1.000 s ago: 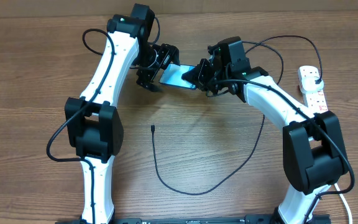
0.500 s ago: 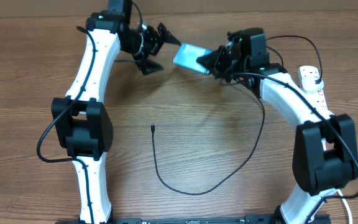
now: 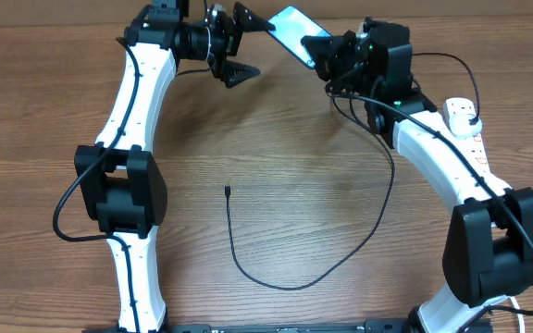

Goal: Plug charger to phone and switch on socket
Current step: 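Reorient the phone between both grippers, tilting it toward the left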

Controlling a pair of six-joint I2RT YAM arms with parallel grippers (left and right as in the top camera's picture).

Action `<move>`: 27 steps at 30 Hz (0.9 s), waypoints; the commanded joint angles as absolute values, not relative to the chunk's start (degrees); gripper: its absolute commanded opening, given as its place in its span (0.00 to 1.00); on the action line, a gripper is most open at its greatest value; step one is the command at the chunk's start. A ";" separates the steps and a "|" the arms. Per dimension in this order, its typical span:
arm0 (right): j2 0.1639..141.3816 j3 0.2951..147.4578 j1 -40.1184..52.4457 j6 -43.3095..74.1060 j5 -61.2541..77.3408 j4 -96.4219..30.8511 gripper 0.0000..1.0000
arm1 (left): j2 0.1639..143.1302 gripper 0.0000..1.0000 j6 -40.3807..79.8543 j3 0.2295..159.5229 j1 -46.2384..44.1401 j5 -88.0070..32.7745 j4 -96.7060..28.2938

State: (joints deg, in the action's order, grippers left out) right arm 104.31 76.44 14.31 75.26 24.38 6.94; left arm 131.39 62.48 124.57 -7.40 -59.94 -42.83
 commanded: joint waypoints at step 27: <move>102.21 76.99 20.62 91.74 18.06 15.70 0.04 | 131.24 0.45 82.54 125.84 -8.99 -56.16 -27.57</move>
State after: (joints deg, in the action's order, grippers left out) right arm 104.31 76.38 20.69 91.55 19.03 14.76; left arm 131.39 81.91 124.66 -8.60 -56.86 -27.75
